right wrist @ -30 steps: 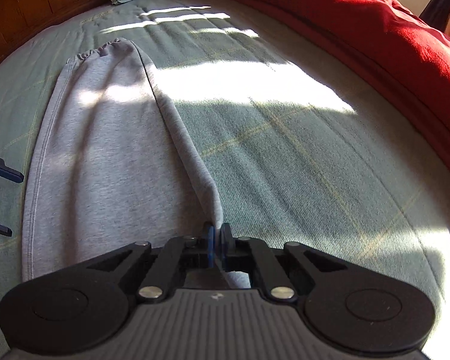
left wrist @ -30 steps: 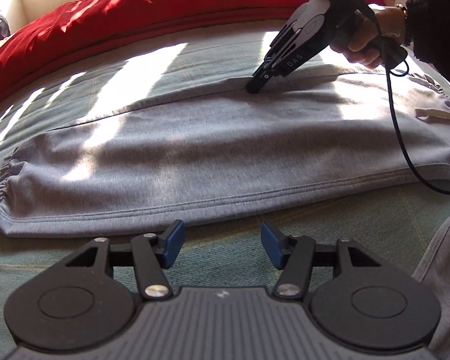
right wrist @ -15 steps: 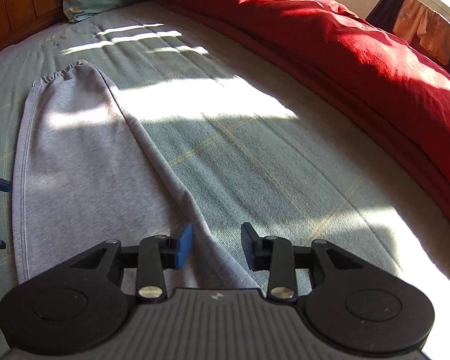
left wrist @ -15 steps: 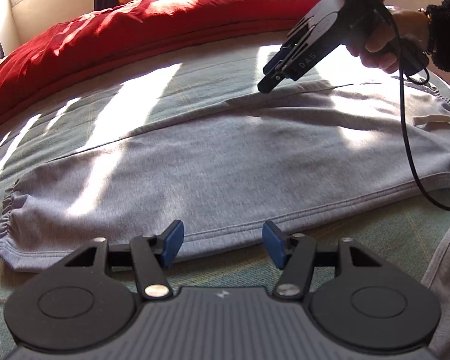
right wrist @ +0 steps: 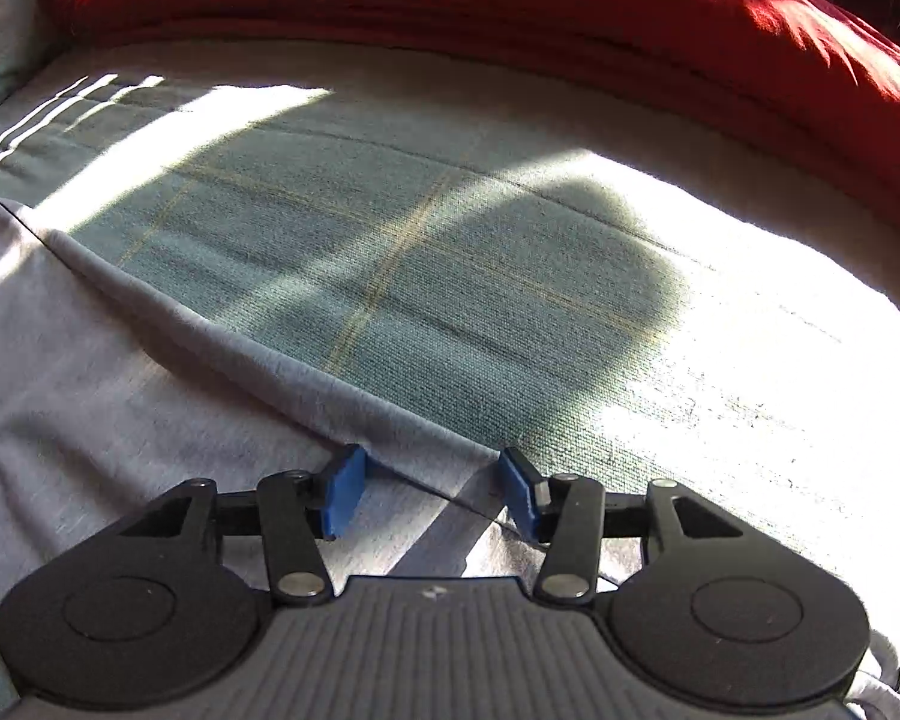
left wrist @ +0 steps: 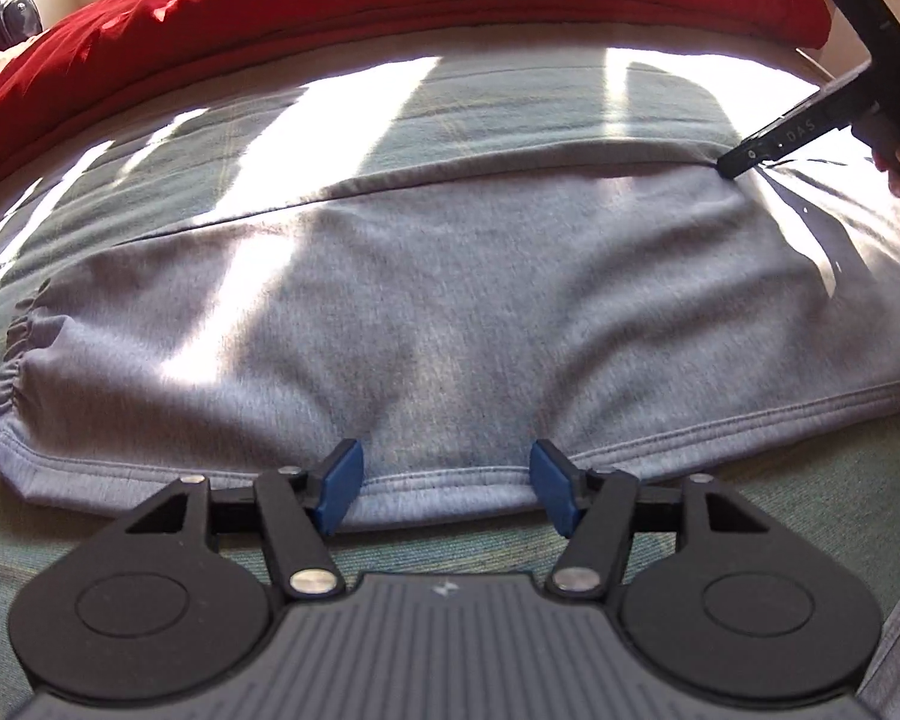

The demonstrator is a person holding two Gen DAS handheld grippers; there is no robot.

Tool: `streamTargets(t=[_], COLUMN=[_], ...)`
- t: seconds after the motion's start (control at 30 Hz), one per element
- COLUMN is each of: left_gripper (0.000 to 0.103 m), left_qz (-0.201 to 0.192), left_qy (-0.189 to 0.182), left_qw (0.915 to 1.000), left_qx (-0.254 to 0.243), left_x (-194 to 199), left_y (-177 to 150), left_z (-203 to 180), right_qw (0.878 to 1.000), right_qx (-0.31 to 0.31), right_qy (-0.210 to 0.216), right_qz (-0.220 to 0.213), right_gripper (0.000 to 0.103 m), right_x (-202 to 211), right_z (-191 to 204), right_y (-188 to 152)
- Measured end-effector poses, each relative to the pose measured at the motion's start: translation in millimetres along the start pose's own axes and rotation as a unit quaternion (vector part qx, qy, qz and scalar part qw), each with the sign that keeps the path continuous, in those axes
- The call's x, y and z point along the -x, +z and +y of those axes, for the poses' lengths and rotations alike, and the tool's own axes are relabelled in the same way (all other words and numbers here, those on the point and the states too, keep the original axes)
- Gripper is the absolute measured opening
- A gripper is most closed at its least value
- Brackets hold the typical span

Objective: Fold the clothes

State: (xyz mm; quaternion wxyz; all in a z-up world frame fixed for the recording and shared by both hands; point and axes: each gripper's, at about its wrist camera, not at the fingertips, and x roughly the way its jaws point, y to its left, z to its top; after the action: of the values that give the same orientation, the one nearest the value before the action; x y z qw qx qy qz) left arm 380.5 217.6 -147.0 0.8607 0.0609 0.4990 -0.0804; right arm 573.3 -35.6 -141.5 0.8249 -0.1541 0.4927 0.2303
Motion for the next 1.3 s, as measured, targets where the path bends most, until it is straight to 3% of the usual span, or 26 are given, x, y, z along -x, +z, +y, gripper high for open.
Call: streamTargets(t=[0.03,0.13,0.2,0.3,0.47,0.7,0.83,0.9,1.0,1.13,1.23,1.3], left_gripper=[0.064,0.064,0.064,0.065,0.067,0.071,0.068,0.069,0.071,0.071,0.07,0.068], left_qz=[0.0,-0.026,-0.045,-0.033,-0.023,0.004,-0.016,-0.049,-0.051,-0.009,-0.012,-0.019], left_qy=[0.002,0.01,0.012,0.015,0.024,0.096,0.091,0.071,0.032,0.051,0.085,0.073], left_qw=[1.0,0.9996,0.9989,0.9992,0.9962,0.9848,0.9792,0.9816,0.9864,0.9851,0.977,0.9735], left_qx=[-0.004,-0.007,-0.002,0.02,0.08,0.145,0.181,0.17,0.153,0.164,0.195,0.216], left_x=[4,16,16,-5,-18,-6,8,15,5,-27,-31,-27], left_y=[2,9,17,25,11,1,13,27,46,44,29,25], left_z=[0,5,13,31,81,150,162,154,142,149,172,181], right_qw=[1.0,1.0,1.0,0.999,1.0,0.999,0.999,0.999,0.999,0.999,0.999,0.999], right_qx=[0.0,-0.011,-0.026,-0.026,0.003,-0.019,-0.012,-0.009,-0.012,-0.003,-0.002,-0.004], right_qy=[-0.009,-0.015,0.004,0.031,0.026,0.036,0.035,0.035,0.039,0.035,0.037,0.043], right_qz=[0.0,-0.003,-0.009,-0.006,0.014,0.018,0.02,0.02,0.019,0.017,0.02,0.021], right_gripper=[0.067,0.067,0.069,0.071,0.071,0.083,0.089,0.092,0.099,0.103,0.103,0.103], right_x=[-2,5,20,34,25,11,10,9,6,2,1,0], right_z=[1,2,1,8,22,12,15,16,18,23,22,20], right_y=[2,6,6,1,-12,-25,-25,-25,-26,-26,-26,-25])
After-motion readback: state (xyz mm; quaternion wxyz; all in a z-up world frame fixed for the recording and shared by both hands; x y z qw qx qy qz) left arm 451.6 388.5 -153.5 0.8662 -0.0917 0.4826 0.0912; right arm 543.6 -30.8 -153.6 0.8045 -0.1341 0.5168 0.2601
